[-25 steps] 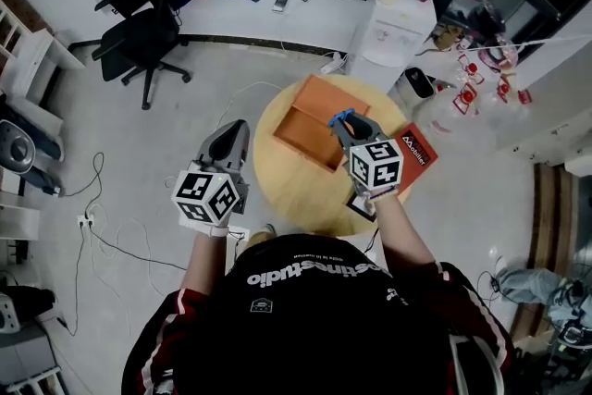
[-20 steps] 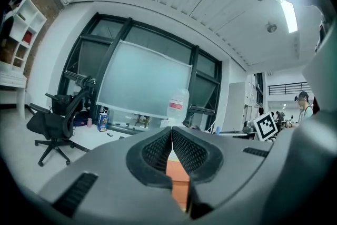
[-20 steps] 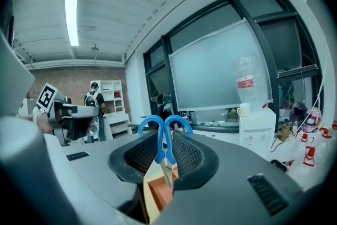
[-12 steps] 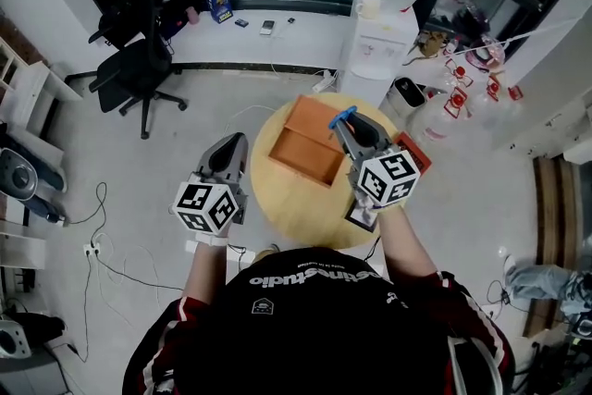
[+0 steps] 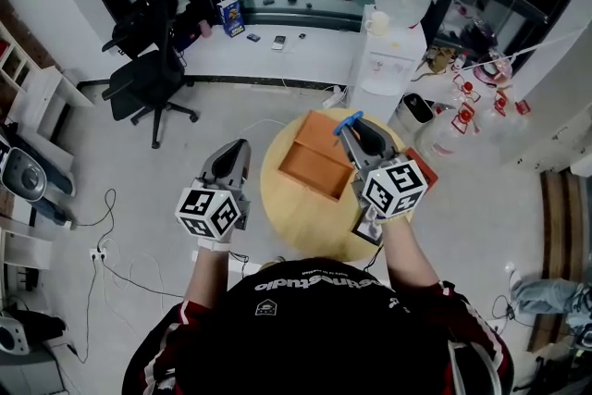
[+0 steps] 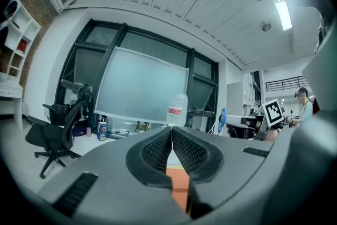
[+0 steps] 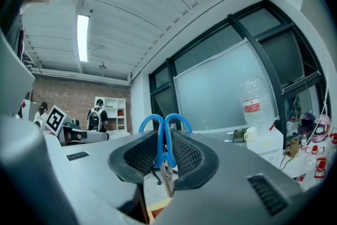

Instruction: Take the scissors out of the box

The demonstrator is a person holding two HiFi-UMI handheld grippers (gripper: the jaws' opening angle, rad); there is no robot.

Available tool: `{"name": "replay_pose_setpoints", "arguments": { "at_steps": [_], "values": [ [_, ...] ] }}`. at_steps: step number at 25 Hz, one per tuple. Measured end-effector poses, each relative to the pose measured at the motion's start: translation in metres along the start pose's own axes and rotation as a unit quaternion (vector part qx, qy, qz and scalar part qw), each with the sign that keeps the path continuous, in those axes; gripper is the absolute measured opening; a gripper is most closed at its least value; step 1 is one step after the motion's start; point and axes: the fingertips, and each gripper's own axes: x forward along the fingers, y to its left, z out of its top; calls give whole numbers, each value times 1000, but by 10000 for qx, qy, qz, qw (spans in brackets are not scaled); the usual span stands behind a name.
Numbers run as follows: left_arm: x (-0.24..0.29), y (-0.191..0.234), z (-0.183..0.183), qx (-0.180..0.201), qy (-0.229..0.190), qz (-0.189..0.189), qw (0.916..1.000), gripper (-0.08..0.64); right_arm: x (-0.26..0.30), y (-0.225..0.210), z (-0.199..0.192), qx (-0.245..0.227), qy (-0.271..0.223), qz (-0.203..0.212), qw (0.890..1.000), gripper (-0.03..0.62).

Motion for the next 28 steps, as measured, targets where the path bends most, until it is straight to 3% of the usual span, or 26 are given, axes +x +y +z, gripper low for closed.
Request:
{"name": "replay_pose_setpoints", "arguments": {
  "at_steps": [12,28],
  "values": [
    [-6,21,36,103,-352,273,9990,18,-2,5,14,-238,152,-171,9995,112],
    [-6,29,54,180,-487,362,9980,18,-9,5,18,-307,298,-295,9986,112]
  ]
}}
